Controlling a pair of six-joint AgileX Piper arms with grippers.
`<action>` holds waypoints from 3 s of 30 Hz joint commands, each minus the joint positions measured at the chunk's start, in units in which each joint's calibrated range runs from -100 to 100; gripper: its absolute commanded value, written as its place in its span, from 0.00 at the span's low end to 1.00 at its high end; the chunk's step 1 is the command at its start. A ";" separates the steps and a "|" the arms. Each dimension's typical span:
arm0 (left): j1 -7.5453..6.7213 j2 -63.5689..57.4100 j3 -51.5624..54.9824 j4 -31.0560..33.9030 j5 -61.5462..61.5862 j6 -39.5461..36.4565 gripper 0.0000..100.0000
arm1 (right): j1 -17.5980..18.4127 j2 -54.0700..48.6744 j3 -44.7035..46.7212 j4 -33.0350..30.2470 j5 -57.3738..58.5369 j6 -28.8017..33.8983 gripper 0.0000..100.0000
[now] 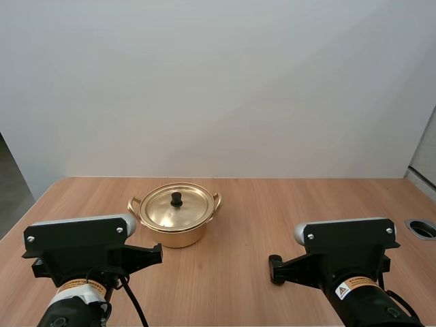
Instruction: Open the pot, put the car inside, and close it
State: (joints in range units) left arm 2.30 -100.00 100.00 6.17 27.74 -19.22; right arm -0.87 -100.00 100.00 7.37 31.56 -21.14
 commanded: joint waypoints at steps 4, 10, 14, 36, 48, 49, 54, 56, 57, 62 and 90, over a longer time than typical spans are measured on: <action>0.01 0.00 0.00 0.01 0.02 -0.01 0.00 | 0.01 0.00 0.00 0.01 0.02 -0.05 0.00; 0.01 0.00 0.00 0.01 0.02 -0.01 0.00 | 0.01 0.00 0.00 0.01 0.02 -0.05 0.00; 0.01 0.00 0.00 0.01 0.02 -0.01 0.00 | 0.01 0.00 0.00 0.01 0.02 -0.05 0.00; 0.01 0.00 0.00 0.01 0.02 -0.01 0.00 | 0.01 0.00 0.00 -0.41 -0.17 -0.05 0.00; 0.01 0.00 -10.07 6.20 -2.99 4.78 0.00 | 0.01 0.00 -0.39 -29.77 -20.06 -0.48 0.00; 0.01 0.00 -12.09 6.97 -0.79 5.04 0.00 | 0.01 0.00 -1.84 -29.77 -20.06 -0.48 0.00; 0.20 0.00 -19.92 3.42 15.22 5.57 0.00 | 0.01 0.00 -14.04 -27.74 -10.46 -0.13 0.00; 0.67 0.00 -21.47 0.51 19.21 5.57 0.00 | 0.01 0.00 -19.51 -25.35 -1.95 -0.13 0.00; 0.88 0.00 -21.95 -0.20 19.82 5.57 0.00 | 0.01 0.00 -22.30 -23.45 3.12 -0.25 0.00; 0.88 0.00 -25.00 -12.87 21.36 24.11 0.00 | 0.01 0.32 -29.03 -5.93 20.08 -9.75 0.00; 1.78 75.35 -57.55 -33.25 57.53 47.68 0.92 | 0.01 3.53 -28.97 12.14 38.98 -24.35 0.00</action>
State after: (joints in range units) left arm 4.04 -51.79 42.44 -27.07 85.37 28.90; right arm -0.87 -96.47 70.92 19.43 70.52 -45.53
